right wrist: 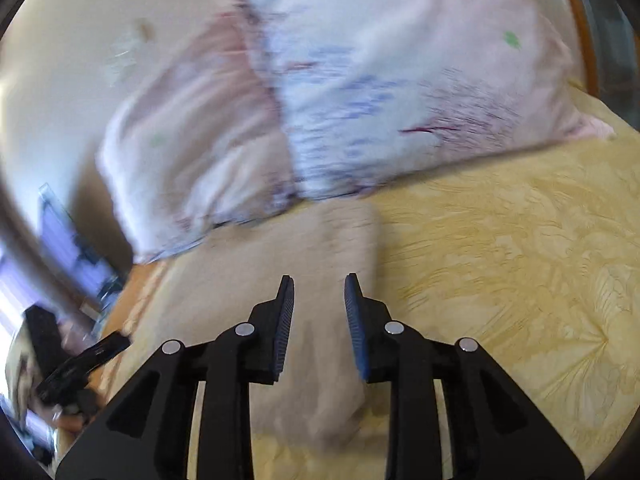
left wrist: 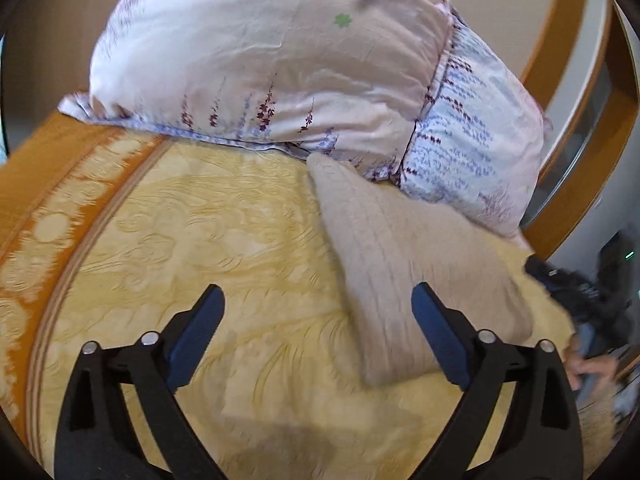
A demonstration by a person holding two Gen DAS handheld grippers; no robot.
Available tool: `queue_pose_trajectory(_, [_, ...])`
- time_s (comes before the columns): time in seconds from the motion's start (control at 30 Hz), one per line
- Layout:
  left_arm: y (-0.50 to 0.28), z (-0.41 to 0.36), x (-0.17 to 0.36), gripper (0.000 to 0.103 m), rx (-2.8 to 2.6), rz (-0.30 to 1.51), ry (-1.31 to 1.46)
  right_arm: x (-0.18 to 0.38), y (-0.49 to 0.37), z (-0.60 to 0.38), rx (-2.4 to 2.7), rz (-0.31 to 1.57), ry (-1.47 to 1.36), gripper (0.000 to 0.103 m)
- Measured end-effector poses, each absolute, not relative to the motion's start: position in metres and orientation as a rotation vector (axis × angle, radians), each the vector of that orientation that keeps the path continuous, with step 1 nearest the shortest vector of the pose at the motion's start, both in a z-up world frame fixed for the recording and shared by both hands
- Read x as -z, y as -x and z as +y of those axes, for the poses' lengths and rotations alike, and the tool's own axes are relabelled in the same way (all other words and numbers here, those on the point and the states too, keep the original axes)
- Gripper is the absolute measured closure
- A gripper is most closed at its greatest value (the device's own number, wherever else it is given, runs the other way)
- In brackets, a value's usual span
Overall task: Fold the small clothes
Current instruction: 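Release the folded sweater and pull both tools back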
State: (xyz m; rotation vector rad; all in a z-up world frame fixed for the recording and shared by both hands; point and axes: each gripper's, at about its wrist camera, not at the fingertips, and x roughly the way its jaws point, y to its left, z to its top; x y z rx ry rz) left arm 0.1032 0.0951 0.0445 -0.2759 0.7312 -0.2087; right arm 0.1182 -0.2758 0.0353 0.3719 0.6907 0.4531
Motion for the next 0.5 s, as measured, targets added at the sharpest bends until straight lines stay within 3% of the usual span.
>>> queue_pose_trajectory(0.07, [-0.092, 0.089, -0.044, 0.002, 0.19, 0.728, 0.228, -0.033, -0.108, -0.266, -0.493, 0.712, -0.331, 0.075])
queue_pose_trajectory(0.23, [-0.078, 0.073, -0.039, 0.002, 0.19, 0.743, 0.172, -0.005, -0.12, -0.249, -0.371, 0.847, -0.23, 0.073])
queue_pose_trajectory(0.43, [-0.076, 0.057, -0.027, 0.002, 0.184, 0.81, 0.143, -0.014, -0.116, -0.255, -0.304, 0.782, -0.268, 0.072])
queue_pose_trajectory(0.5, [-0.075, 0.052, -0.024, 0.002, 0.177, 0.825, 0.125, -0.019, -0.105, -0.259, -0.269, 0.748, -0.26, 0.056])
